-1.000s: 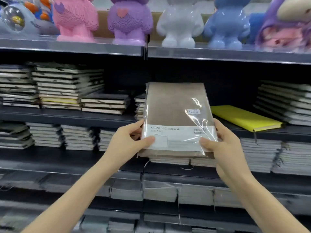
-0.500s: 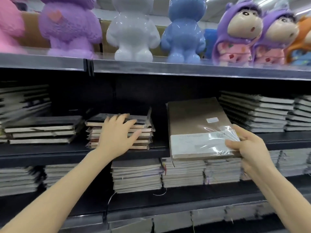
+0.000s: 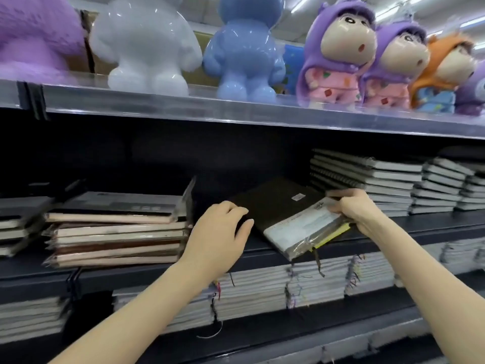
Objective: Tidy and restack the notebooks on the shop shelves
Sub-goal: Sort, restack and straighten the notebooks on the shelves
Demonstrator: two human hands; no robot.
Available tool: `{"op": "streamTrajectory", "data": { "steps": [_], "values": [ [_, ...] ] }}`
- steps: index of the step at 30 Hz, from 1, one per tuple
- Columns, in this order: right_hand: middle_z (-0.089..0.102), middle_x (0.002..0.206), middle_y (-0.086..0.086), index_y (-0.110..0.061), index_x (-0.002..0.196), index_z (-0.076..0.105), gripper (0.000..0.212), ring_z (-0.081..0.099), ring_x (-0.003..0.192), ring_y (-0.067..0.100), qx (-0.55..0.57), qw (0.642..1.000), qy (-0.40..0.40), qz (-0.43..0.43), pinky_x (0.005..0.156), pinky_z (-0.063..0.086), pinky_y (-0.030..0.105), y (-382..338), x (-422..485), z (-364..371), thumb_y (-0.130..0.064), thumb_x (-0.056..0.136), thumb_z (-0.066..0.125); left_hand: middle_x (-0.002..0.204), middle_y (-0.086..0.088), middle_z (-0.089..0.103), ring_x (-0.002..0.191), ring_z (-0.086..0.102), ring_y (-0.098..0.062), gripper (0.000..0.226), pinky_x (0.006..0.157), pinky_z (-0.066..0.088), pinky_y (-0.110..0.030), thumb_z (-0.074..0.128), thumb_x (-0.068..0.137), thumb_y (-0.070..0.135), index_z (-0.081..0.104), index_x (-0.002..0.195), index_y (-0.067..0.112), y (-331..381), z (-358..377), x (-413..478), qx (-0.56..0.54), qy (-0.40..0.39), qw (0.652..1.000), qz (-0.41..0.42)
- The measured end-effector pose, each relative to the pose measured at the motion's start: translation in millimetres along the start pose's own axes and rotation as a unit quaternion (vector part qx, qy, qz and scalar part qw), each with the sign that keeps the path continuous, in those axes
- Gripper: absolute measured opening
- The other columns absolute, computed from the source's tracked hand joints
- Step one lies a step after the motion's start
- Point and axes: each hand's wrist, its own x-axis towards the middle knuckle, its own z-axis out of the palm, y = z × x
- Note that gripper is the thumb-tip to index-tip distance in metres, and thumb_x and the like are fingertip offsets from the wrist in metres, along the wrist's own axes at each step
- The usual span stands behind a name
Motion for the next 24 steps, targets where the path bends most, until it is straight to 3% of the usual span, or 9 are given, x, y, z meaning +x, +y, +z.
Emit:
{"op": "streamTrajectory", "data": {
  "steps": [3, 5, 9, 11, 14, 16, 18, 21, 24],
  "values": [
    [0.067, 0.109, 0.01, -0.012, 0.114, 0.067, 0.035, 0.062, 0.095, 0.023, -0.122, 0.991, -0.04, -0.035, 0.08, 0.052, 0.029, 14, 22, -1, -0.001, 0.082, 0.06, 0.131, -0.002, 0.053, 0.119, 0.048, -0.018, 0.044, 0.097, 0.035, -0.024, 0.037, 0.099, 0.041, 0.049, 0.136, 0.019, 15, 22, 17, -0.032, -0.048, 0.994, -0.088],
    [0.068, 0.115, 0.007, -0.017, 0.112, 0.068, 0.035, 0.062, 0.106, 0.025, -0.171, 0.982, -0.057, -0.05, 0.093, 0.05, 0.037, 25, 34, -1, -0.007, 0.079, 0.06, 0.134, -0.007, 0.052, 0.122, 0.047, -0.022, 0.05, 0.1, 0.037, -0.029, 0.036, 0.098, 0.045, 0.045, 0.138, 0.016, 23, 37, 29, -0.039, -0.087, 0.985, -0.145],
    [0.064, 0.124, 0.002, -0.028, 0.127, 0.059, 0.037, 0.058, 0.113, 0.027, -0.325, 0.935, -0.053, -0.127, 0.092, 0.046, 0.034, 33, 39, -7, -0.031, 0.089, 0.056, 0.134, -0.001, 0.054, 0.119, 0.051, -0.017, 0.079, 0.095, 0.044, -0.029, 0.038, 0.084, 0.071, 0.041, 0.141, 0.016, 39, 60, 42, -0.09, -0.166, 0.96, -0.207],
    [0.057, 0.134, 0.004, -0.023, 0.136, 0.05, 0.046, 0.052, 0.122, 0.027, -0.308, 0.939, -0.085, -0.129, 0.091, 0.041, 0.028, 36, 45, -14, -0.04, 0.093, 0.054, 0.126, 0.007, 0.059, 0.111, 0.055, -0.012, 0.096, 0.089, 0.048, -0.027, 0.041, 0.068, 0.085, 0.043, 0.138, 0.019, 50, 67, 43, -0.134, -0.178, 0.946, -0.234],
    [0.053, 0.139, 0.005, -0.013, 0.138, 0.048, 0.056, 0.049, 0.126, 0.024, -0.244, 0.951, -0.148, -0.119, 0.093, 0.038, 0.026, 44, 55, -19, -0.045, 0.092, 0.054, 0.119, 0.013, 0.058, 0.106, 0.054, -0.007, 0.1, 0.084, 0.048, -0.022, 0.054, 0.053, 0.088, 0.045, 0.13, 0.025, 65, 76, 43, -0.134, -0.15, 0.951, -0.236],
    [0.059, 0.131, 0.005, -0.012, 0.13, 0.056, 0.052, 0.054, 0.12, 0.023, -0.239, 0.951, -0.147, -0.134, 0.094, 0.042, 0.029, 53, 57, -18, -0.047, 0.092, 0.053, 0.115, 0.019, 0.056, 0.1, 0.052, -0.002, 0.095, 0.074, 0.043, -0.014, 0.063, 0.051, 0.082, 0.045, 0.127, 0.028, 74, 80, 44, -0.15, -0.137, 0.95, -0.237],
    [0.069, 0.109, 0.006, -0.012, 0.109, 0.066, 0.037, 0.061, 0.103, 0.025, -0.229, 0.955, -0.124, -0.142, 0.086, 0.046, 0.032, 62, 58, -18, -0.042, 0.094, 0.051, 0.112, 0.02, 0.055, 0.097, 0.052, 0.0, 0.099, 0.069, 0.042, -0.011, 0.067, 0.049, 0.08, 0.044, 0.129, 0.026, 78, 81, 50, -0.157, -0.159, 0.945, -0.238],
    [0.065, 0.076, 0.001, -0.018, 0.079, 0.061, 0.022, 0.06, 0.082, 0.024, -0.192, 0.967, -0.102, -0.133, 0.069, 0.043, 0.031, 70, 61, -23, -0.034, 0.092, 0.054, 0.112, 0.014, 0.058, 0.099, 0.056, -0.004, 0.103, 0.078, 0.052, -0.021, 0.068, 0.05, 0.077, 0.043, 0.131, 0.019, 79, 86, 58, -0.137, -0.188, 0.943, -0.238],
    [0.065, 0.066, -0.001, -0.018, 0.077, 0.06, 0.015, 0.064, 0.076, 0.024, -0.169, 0.972, -0.116, -0.119, 0.068, 0.044, 0.031, 68, 68, -25, -0.03, 0.088, 0.061, 0.11, 0.01, 0.059, 0.099, 0.057, -0.007, 0.099, 0.081, 0.054, -0.027, 0.068, 0.056, 0.073, 0.043, 0.131, 0.014, 81, 89, 60, -0.114, -0.188, 0.945, -0.241]
  ]
}}
